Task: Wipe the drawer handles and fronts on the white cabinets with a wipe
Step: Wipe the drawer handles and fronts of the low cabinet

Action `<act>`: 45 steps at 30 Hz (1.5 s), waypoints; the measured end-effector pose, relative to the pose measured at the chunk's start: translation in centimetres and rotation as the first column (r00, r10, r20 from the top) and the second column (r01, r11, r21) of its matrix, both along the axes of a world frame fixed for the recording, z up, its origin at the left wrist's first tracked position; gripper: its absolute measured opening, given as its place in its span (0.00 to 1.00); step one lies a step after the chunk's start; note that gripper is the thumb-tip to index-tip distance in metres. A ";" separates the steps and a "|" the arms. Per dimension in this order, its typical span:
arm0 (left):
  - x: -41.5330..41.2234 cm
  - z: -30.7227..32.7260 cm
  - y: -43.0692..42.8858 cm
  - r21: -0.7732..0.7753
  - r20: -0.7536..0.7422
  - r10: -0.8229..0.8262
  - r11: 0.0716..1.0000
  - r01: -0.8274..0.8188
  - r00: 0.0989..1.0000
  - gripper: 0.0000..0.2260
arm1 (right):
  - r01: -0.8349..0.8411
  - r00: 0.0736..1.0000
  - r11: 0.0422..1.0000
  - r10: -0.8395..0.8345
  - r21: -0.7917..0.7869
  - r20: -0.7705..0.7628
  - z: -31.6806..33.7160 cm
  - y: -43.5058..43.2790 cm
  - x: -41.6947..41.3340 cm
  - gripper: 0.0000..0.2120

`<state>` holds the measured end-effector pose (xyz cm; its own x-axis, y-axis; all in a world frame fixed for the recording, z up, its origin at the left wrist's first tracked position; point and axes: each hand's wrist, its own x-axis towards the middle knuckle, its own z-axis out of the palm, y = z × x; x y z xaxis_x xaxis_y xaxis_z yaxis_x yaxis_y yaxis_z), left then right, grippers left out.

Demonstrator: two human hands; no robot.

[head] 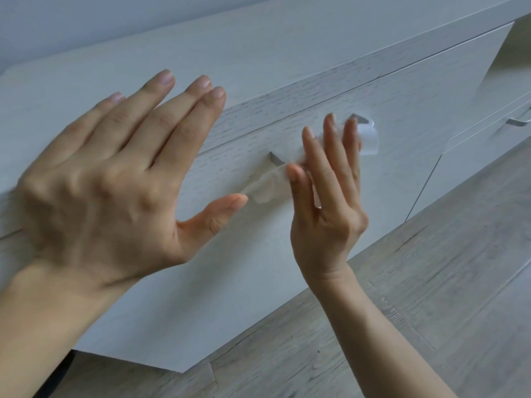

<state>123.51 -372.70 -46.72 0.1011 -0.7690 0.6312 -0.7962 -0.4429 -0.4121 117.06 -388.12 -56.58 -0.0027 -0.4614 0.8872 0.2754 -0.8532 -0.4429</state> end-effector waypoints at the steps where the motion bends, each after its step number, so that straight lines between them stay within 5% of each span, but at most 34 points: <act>1: 0.1 0.0 0.0 0.000 -0.003 -0.002 1.000 0.002 1.000 0.30 | 0.003 1.000 0.999 -0.003 -0.035 -0.013 -0.1 -0.1 0.0 0.15; 7: 0.4 -0.2 0.0 -0.020 -0.028 -0.042 0.999 0.041 0.999 0.31 | 0.043 0.999 0.999 -0.044 -0.030 -0.027 0.2 -1.8 -0.3 0.24; 13: 0.6 -0.2 0.0 -0.020 -0.074 -0.069 0.997 0.068 0.995 0.31 | 0.051 0.997 0.981 -0.061 -0.188 -0.044 -0.1 -0.9 0.3 0.17; 19: 0.8 -0.2 0.0 -0.001 -0.099 -0.067 0.998 0.067 0.993 0.31 | 0.035 0.999 0.999 -0.035 0.033 0.002 0.7 -3.4 -0.3 0.18; 25: 0.7 -0.2 0.0 -0.014 -0.099 -0.077 0.997 0.076 0.992 0.30 | 0.004 0.996 0.982 -0.021 -0.187 -0.087 0.6 -1.1 -0.2 0.17; 30: 0.4 -0.2 0.0 -0.032 -0.080 -0.060 0.998 0.058 0.995 0.30 | 0.024 1.000 1.000 -0.024 0.020 -0.003 0.6 -3.2 -0.3 0.17; 37: 0.2 -0.1 0.0 -0.029 -0.012 -0.020 0.999 0.020 1.000 0.31 | 0.033 0.997 0.977 -0.047 -0.211 -0.063 0.7 -1.8 -0.3 0.15; 45: -0.1 0.0 0.0 -0.025 0.026 0.013 1.000 -0.013 1.000 0.30 | 0.083 0.995 0.992 -0.088 -0.097 -0.049 1.0 0.1 0.7 0.15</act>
